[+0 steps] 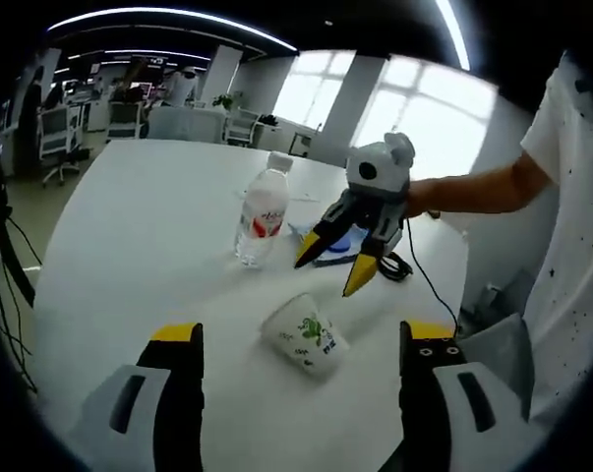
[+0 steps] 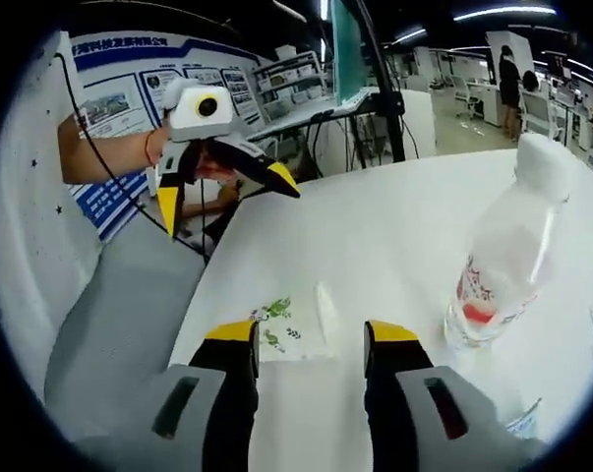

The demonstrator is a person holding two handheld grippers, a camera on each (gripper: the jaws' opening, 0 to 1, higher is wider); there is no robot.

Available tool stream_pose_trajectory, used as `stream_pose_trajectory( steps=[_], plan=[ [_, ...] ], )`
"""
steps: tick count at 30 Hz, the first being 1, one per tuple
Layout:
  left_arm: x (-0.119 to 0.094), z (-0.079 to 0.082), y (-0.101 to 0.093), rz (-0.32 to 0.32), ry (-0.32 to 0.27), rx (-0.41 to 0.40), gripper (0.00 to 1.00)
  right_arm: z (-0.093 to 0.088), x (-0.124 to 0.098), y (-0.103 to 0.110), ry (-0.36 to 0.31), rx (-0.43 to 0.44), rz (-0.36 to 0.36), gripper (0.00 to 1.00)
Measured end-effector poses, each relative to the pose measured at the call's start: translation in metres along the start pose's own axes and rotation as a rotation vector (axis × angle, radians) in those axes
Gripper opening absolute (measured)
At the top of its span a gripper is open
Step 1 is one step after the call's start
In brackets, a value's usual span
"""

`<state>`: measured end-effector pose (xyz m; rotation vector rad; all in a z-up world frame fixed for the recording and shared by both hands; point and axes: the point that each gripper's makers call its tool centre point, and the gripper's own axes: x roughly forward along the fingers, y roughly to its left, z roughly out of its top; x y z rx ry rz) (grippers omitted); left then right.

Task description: Arrange the tabletop items into an orderly group along one side of the table until the central work area is clear of visible clutter.

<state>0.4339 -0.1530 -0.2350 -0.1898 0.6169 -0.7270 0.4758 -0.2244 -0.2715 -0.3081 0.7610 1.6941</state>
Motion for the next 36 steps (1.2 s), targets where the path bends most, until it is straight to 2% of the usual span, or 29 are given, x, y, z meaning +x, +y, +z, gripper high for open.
stream_pose_trajectory(
  steps=[6, 15, 18, 21, 25, 29, 36],
  plan=[
    [0.004, -0.006, -0.001, -0.004, 0.004, -0.017, 0.83, -0.005, 0.012, -0.001, 0.009, 0.031, 0.061, 0.32],
    [0.008, -0.009, -0.004, -0.012, 0.005, -0.026, 0.82, -0.009, 0.02, 0.006, -0.003, 0.124, 0.145, 0.32],
    [0.009, -0.011, -0.005, -0.014, 0.008, -0.029, 0.82, -0.012, 0.02, 0.012, 0.019, 0.127, 0.166, 0.25],
    [0.011, -0.012, -0.006, -0.018, 0.009, -0.031, 0.82, -0.013, 0.018, 0.017, 0.015, 0.127, 0.173, 0.22],
    [0.014, -0.012, -0.009, -0.024, 0.012, -0.03, 0.82, -0.018, 0.016, 0.022, 0.031, 0.133, 0.185, 0.12],
    [0.016, -0.012, -0.01, -0.028, 0.014, -0.028, 0.81, -0.024, 0.015, 0.027, 0.044, 0.148, 0.198, 0.06],
    [0.017, -0.013, -0.013, -0.035, 0.017, -0.026, 0.81, -0.025, 0.013, 0.034, 0.055, 0.163, 0.227, 0.04]
  ],
)
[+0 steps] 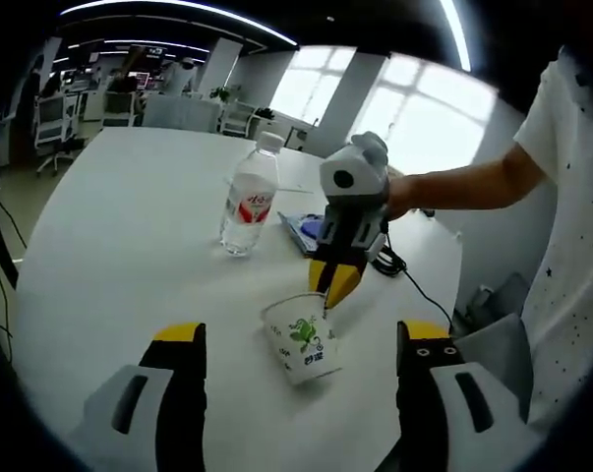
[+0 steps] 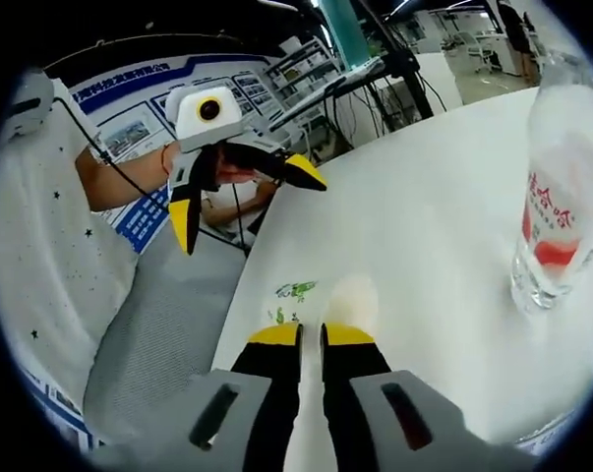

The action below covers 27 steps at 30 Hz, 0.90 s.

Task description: Arrange the tabletop items into an orderly group along one side of the table until the central work area is clear of visible clutter.

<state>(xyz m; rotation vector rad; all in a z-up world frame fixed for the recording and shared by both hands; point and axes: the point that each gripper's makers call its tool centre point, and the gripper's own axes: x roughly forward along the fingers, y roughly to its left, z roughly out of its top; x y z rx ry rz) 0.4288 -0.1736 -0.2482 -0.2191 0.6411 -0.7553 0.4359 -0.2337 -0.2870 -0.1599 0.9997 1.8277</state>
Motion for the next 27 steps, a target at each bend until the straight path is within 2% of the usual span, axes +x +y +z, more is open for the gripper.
stream_pose_trajectory(
  steps=[5, 7, 12, 17, 23, 27],
  plan=[
    [0.001, 0.0, -0.002, -0.006, -0.001, 0.005, 0.81, 0.001, 0.0, 0.012, 0.003, -0.001, 0.039, 0.01],
    [0.002, 0.001, -0.003, -0.005, 0.0, 0.008, 0.81, 0.001, 0.001, 0.023, -0.003, 0.034, 0.088, 0.0],
    [0.0, 0.003, -0.005, -0.008, -0.004, 0.013, 0.81, 0.0, 0.001, 0.028, 0.009, 0.009, 0.075, 0.0],
    [-0.002, 0.007, -0.006, -0.008, -0.014, 0.019, 0.8, 0.008, -0.014, 0.031, -0.01, -0.013, 0.036, 0.0],
    [-0.002, 0.012, -0.009, -0.016, -0.021, 0.036, 0.8, 0.016, -0.052, 0.025, -0.009, -0.024, -0.076, 0.0],
    [-0.003, 0.016, -0.01, -0.018, -0.032, 0.04, 0.8, 0.02, -0.076, 0.017, 0.011, -0.07, -0.165, 0.0]
  ],
)
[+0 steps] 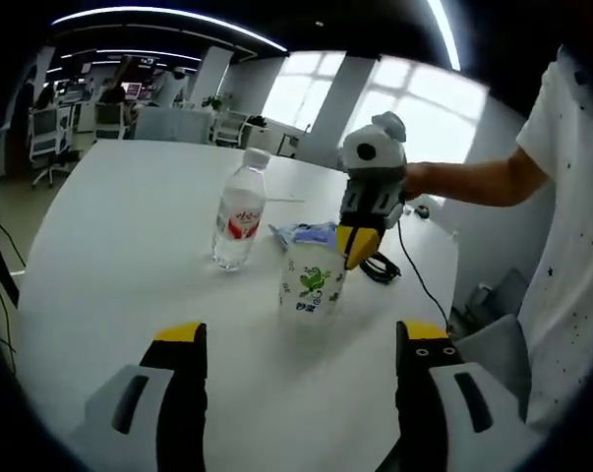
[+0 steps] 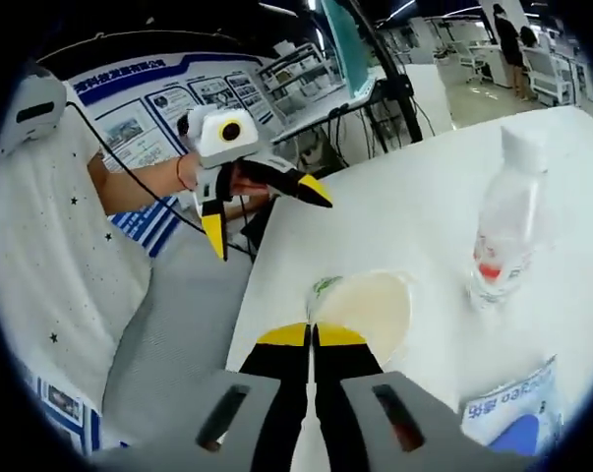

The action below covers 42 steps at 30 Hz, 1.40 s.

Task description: Arrange the tabletop items into an orderly group along one side of the table until the central work area is clear of visible clutter.

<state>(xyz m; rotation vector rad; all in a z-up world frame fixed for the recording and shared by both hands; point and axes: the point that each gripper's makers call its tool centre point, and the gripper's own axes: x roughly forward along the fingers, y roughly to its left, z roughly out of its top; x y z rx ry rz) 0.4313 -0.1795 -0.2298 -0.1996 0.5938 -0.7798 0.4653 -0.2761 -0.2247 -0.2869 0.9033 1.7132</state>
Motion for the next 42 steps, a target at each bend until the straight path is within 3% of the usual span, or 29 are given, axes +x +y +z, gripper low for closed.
stream_pose_trajectory(
  steps=[5, 8, 12, 19, 23, 26, 29, 33, 42],
  plan=[
    [-0.002, 0.001, -0.002, -0.004, 0.001, 0.014, 0.8, 0.003, -0.03, -0.017, 0.043, -0.059, -0.108, 0.0],
    [-0.003, 0.002, -0.002, -0.004, -0.004, 0.013, 0.79, -0.001, -0.047, -0.03, 0.133, -0.14, -0.19, 0.0],
    [-0.004, 0.001, -0.005, -0.007, -0.006, 0.016, 0.79, 0.002, -0.059, -0.038, 0.189, -0.211, -0.24, 0.0],
    [-0.007, 0.001, -0.004, -0.005, -0.016, 0.012, 0.79, 0.001, -0.072, -0.062, 0.389, -0.421, -0.351, 0.0],
    [-0.008, 0.0, -0.002, -0.002, -0.02, 0.005, 0.79, 0.002, -0.068, -0.069, 0.442, -0.499, -0.354, 0.0],
    [-0.009, -0.002, -0.002, 0.001, -0.023, -0.002, 0.79, -0.006, -0.066, -0.081, 0.583, -0.649, -0.358, 0.0],
    [-0.009, -0.004, 0.0, 0.004, -0.021, -0.008, 0.79, -0.009, -0.06, -0.086, 0.624, -0.715, -0.337, 0.0],
    [-0.009, -0.006, 0.001, 0.008, -0.022, -0.015, 0.79, -0.015, -0.056, -0.095, 0.667, -0.757, -0.312, 0.0],
    [-0.007, -0.009, 0.002, 0.011, -0.018, -0.026, 0.79, -0.031, -0.045, -0.109, 0.71, -0.766, -0.271, 0.0]
  ],
)
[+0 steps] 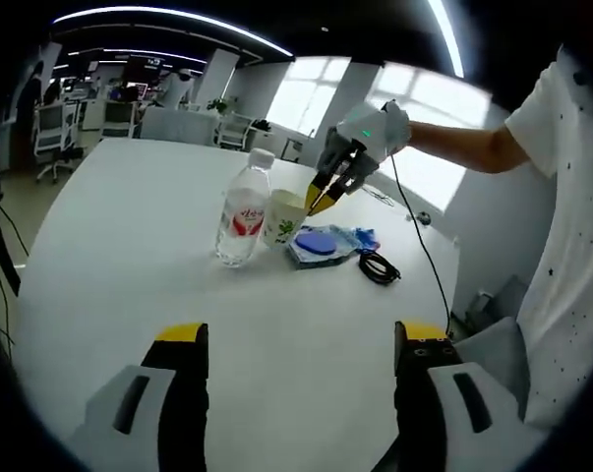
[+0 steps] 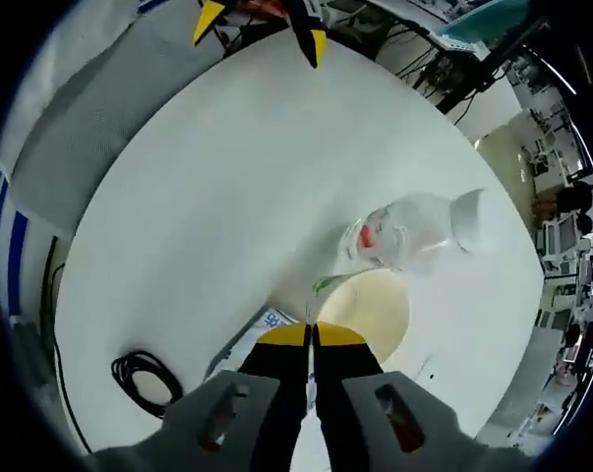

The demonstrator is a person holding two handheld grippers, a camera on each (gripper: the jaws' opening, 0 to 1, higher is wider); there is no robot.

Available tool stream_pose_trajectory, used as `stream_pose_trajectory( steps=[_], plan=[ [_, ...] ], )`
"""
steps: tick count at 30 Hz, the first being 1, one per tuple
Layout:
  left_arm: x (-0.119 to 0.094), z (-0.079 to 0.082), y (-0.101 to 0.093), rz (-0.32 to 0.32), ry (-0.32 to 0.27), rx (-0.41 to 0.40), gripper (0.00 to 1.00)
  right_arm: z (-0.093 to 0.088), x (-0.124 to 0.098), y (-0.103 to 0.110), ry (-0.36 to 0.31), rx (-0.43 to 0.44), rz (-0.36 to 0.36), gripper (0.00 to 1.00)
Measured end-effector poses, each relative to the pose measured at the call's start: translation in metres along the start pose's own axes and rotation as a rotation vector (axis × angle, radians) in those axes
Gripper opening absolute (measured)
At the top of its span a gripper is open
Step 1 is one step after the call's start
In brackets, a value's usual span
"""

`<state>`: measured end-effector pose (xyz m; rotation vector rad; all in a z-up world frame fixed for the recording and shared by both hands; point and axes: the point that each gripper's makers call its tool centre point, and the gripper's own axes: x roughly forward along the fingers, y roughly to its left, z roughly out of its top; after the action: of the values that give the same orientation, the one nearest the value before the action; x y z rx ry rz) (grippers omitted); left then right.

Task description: Arrange the tabletop items into an orderly group along one side of the table until the central work area is clear of visible clutter.

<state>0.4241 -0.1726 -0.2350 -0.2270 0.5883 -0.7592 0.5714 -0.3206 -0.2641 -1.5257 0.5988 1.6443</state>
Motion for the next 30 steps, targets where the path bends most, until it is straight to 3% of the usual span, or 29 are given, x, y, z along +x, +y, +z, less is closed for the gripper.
stream_pose_trajectory(
  steps=[15, 30],
  plan=[
    [0.002, -0.004, 0.002, 0.006, 0.005, -0.016, 0.79, -0.003, 0.018, 0.003, 0.004, -0.012, 0.014, 0.0],
    [0.002, -0.005, 0.002, 0.008, 0.005, -0.021, 0.79, -0.006, 0.022, 0.003, 0.002, -0.004, -0.004, 0.0]
  ],
)
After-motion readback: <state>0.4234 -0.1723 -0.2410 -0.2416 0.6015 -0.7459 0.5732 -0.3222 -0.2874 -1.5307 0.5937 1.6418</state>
